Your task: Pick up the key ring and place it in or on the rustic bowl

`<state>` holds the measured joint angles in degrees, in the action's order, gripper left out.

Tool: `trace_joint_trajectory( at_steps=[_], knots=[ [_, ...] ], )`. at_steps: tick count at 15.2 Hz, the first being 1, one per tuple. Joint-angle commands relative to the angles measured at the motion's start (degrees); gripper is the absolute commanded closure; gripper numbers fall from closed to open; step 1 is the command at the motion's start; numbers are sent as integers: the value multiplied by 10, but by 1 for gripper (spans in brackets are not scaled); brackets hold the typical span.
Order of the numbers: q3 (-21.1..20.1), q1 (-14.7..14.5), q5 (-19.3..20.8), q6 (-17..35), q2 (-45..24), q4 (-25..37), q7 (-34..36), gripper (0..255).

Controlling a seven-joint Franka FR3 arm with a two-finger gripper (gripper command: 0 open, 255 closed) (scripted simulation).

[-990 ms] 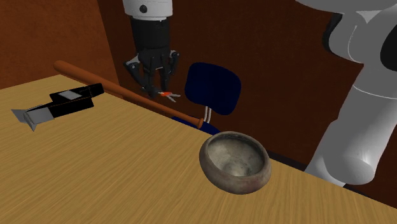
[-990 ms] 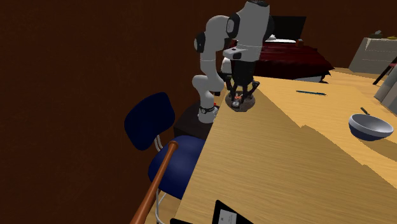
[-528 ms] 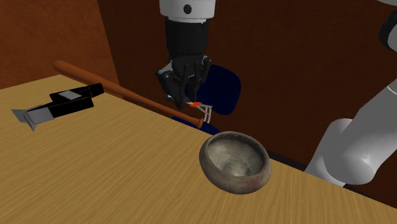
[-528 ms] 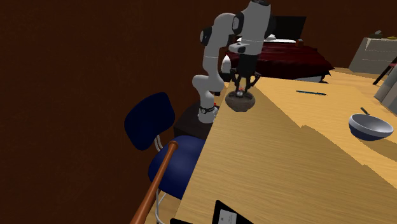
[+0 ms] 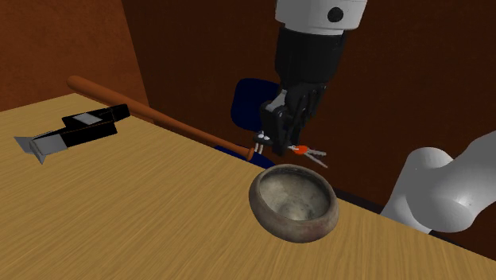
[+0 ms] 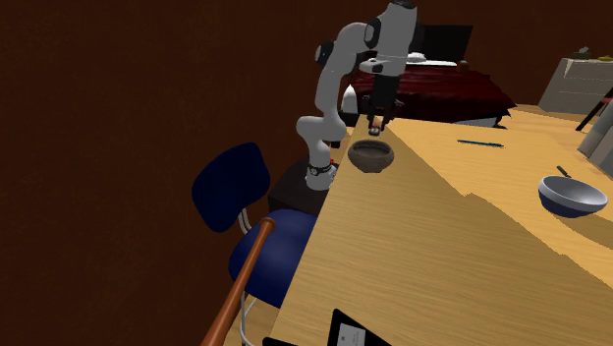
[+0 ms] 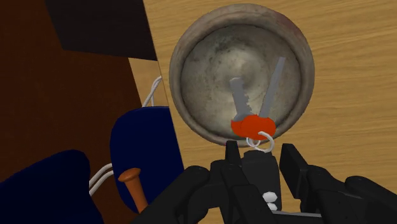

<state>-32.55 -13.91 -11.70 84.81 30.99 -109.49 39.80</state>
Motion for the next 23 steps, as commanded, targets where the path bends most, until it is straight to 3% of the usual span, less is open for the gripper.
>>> trace_joint_trajectory(
  at_steps=[1,15,23],
  knots=[
    [2,-12,-13,-13,29,-13,7,255],
    [-11,-27,-34,86,63,-144,0,255],
    [-11,-27,-35,89,64,-148,0,255]
  ],
)
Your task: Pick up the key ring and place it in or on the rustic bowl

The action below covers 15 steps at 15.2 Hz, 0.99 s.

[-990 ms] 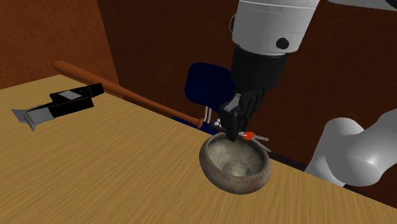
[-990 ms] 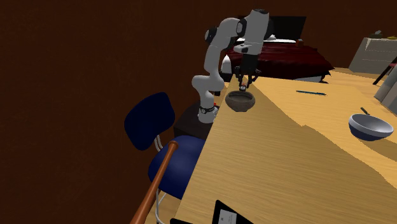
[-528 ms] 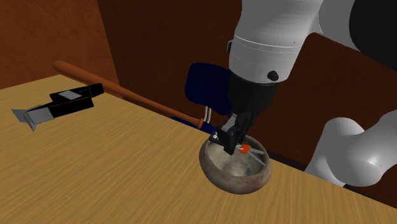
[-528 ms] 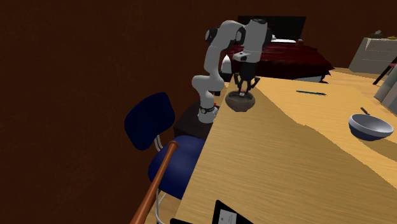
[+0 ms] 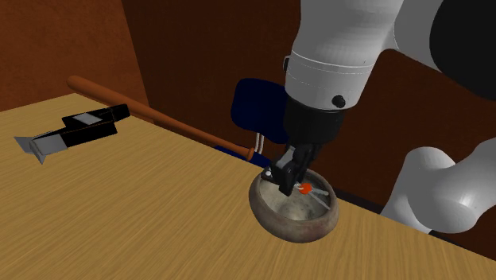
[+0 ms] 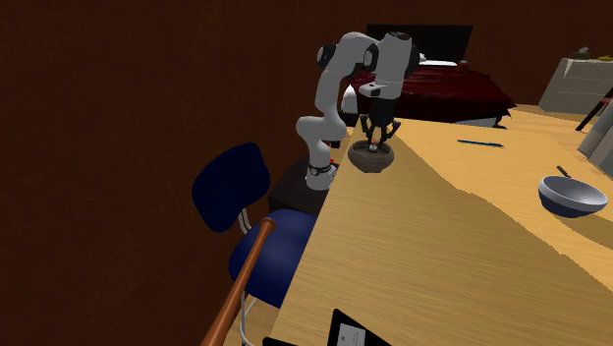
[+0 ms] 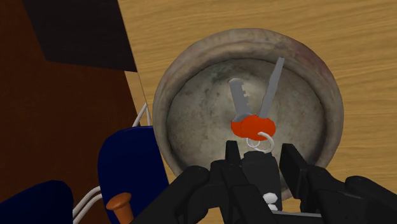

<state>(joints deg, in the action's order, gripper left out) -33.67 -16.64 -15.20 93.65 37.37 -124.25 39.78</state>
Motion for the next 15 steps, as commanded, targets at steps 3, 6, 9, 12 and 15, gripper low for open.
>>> trace_joint_trajectory(
  at_steps=[3,6,9,12,15],
  knots=[
    [0,0,0,0,0,0,0,0],
    [0,0,0,0,0,0,0,0],
    [7,6,10,-54,-13,67,6,0],
    [8,8,12,-68,-18,85,8,0],
    [8,8,12,-68,-18,85,8,0]
  ],
)
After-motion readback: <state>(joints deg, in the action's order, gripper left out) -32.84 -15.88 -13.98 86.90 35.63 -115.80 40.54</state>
